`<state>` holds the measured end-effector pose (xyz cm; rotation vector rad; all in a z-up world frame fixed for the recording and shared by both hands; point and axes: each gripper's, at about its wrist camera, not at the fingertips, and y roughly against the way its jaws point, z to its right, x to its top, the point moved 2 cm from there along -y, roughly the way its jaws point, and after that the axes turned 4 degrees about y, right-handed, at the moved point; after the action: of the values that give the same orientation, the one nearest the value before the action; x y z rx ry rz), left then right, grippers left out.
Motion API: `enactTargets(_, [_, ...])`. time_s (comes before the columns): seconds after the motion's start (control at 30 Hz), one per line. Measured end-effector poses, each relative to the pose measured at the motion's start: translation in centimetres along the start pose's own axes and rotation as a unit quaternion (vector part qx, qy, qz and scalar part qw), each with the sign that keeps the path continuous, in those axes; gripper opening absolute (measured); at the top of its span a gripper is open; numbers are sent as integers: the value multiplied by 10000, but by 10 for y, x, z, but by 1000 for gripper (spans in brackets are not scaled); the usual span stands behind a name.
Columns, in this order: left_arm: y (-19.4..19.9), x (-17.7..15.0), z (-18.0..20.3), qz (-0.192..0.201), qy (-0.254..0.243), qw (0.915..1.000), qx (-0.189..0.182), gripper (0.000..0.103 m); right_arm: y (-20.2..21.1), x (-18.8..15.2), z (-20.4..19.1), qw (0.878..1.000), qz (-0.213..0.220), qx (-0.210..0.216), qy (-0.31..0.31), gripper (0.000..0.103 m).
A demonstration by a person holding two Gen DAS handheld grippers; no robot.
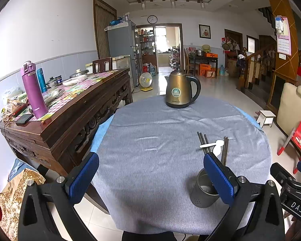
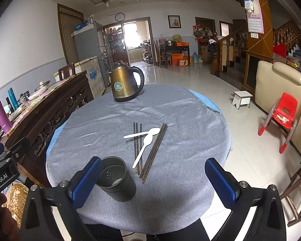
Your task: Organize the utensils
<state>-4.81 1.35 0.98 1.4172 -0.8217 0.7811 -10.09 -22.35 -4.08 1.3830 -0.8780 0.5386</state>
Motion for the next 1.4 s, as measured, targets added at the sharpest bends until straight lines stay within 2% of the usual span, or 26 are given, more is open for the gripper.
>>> enactTargets(0.57, [-4,-2,-3,-72,-16,10000,20,103,-1,0,0,10000,8,-10,-7,103])
enactTargets(0.97, [-23,-5,6,-306,-74,9995,26,103,-18,-4,10,9997,-209,-29,-120,103])
enactTargets(1.2, [-52,2,11,-494,-169,9986,89,103,-41,0,20,9989,-394,-16,-238,103])
enactTargets(1.4, [-116,22,20,-1040,-282,9934,-383,103,-87,12,51,9964,-600,98,-597,103])
